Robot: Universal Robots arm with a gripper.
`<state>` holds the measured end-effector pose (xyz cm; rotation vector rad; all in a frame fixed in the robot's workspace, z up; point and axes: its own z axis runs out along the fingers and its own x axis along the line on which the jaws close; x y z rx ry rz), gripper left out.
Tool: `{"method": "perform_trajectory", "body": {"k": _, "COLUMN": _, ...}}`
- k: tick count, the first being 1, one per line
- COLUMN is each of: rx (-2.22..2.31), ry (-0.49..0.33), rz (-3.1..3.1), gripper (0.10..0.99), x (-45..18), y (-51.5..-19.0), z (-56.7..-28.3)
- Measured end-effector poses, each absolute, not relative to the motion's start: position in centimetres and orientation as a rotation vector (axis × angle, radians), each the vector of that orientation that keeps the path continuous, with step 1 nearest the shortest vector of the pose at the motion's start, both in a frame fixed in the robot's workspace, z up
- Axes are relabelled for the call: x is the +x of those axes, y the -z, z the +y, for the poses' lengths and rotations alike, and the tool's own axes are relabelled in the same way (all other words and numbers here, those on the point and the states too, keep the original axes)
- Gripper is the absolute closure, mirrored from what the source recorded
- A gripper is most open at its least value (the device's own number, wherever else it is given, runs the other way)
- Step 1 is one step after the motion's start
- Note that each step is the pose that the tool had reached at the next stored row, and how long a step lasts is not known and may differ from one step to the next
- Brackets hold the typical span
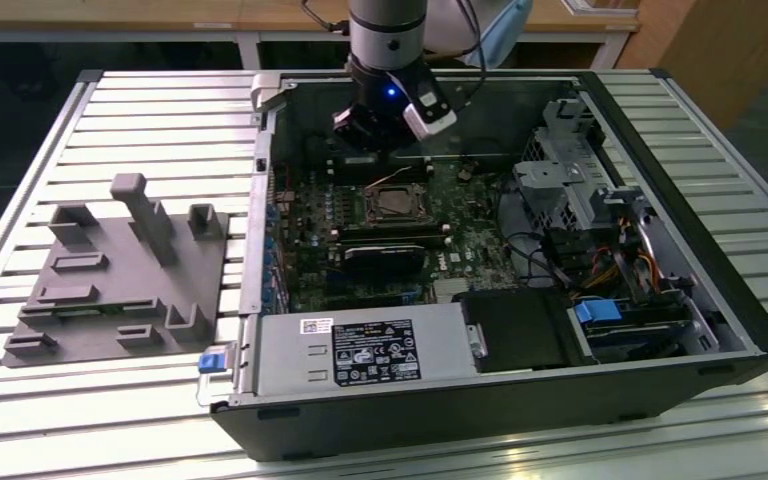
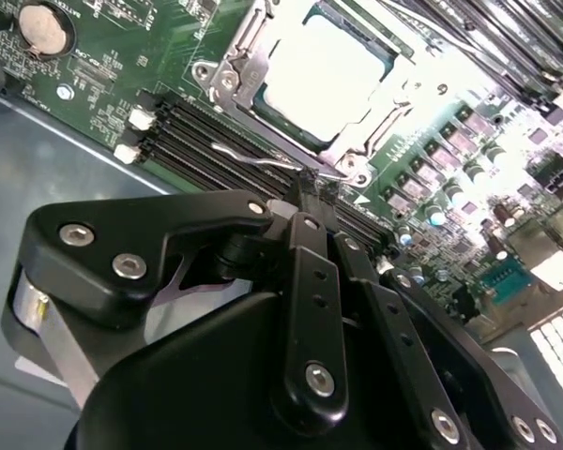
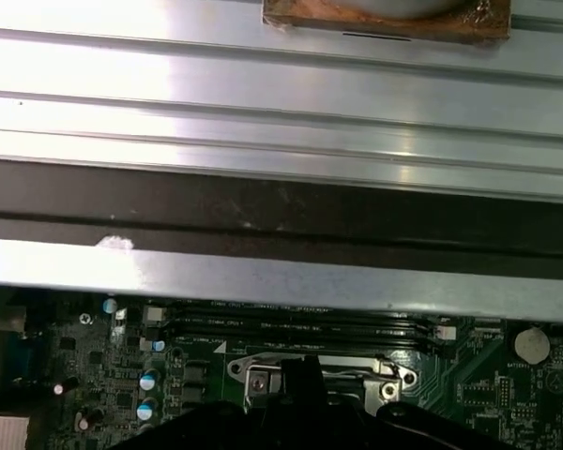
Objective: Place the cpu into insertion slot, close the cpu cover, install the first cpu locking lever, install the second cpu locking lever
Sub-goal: 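Install the first cpu locking lever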
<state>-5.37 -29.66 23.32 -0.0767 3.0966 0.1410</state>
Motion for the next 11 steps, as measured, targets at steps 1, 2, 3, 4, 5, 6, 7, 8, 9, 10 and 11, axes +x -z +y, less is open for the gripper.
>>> {"method": "perform_trajectory", "body": {"k": 1, "rx": -0.077, "ry": -0.141, "rz": 3.097, "gripper": 0.98, "x": -5.27, "y": -23.28, "z": -29.65}}
{"method": "perform_trajectory", "body": {"k": 2, "rx": -0.077, "ry": -0.141, "rz": 3.097, "gripper": 0.98, "x": -5.17, "y": -23.23, "z": -29.64}}
{"method": "perform_trajectory", "body": {"k": 3, "rx": -0.077, "ry": -0.141, "rz": 3.096, "gripper": 0.98, "x": -5.06, "y": -23.17, "z": -29.63}}
{"method": "perform_trajectory", "body": {"k": 4, "rx": -0.077, "ry": -0.141, "rz": 3.096, "gripper": 0.98, "x": -4.98, "y": -23.1, "z": -29.62}}
{"method": "perform_trajectory", "body": {"k": 5, "rx": -0.076, "ry": -0.141, "rz": 3.096, "gripper": 0.98, "x": -4.93, "y": -23.01, "z": -29.59}}
{"method": "perform_trajectory", "body": {"k": 6, "rx": -0.074, "ry": -0.141, "rz": 3.097, "gripper": 0.98, "x": -4.88, "y": -22.93, "z": -29.54}}
{"method": "perform_trajectory", "body": {"k": 7, "rx": -0.07, "ry": -0.141, "rz": 3.097, "gripper": 0.98, "x": -4.82, "y": -22.84, "z": -29.5}}
{"method": "perform_trajectory", "body": {"k": 8, "rx": -0.067, "ry": -0.141, "rz": 3.096, "gripper": 0.98, "x": -4.78, "y": -22.77, "z": -29.48}}
{"method": "perform_trajectory", "body": {"k": 9, "rx": -0.067, "ry": -0.141, "rz": 3.096, "gripper": 0.98, "x": -4.74, "y": -22.69, "z": -29.46}}
{"method": "perform_trajectory", "body": {"k": 10, "rx": -0.067, "ry": -0.141, "rz": 3.096, "gripper": 0.98, "x": -4.7, "y": -22.63, "z": -29.46}}
{"method": "perform_trajectory", "body": {"k": 11, "rx": -0.067, "ry": -0.141, "rz": 3.096, "gripper": 0.98, "x": -4.65, "y": -22.58, "z": -29.45}}
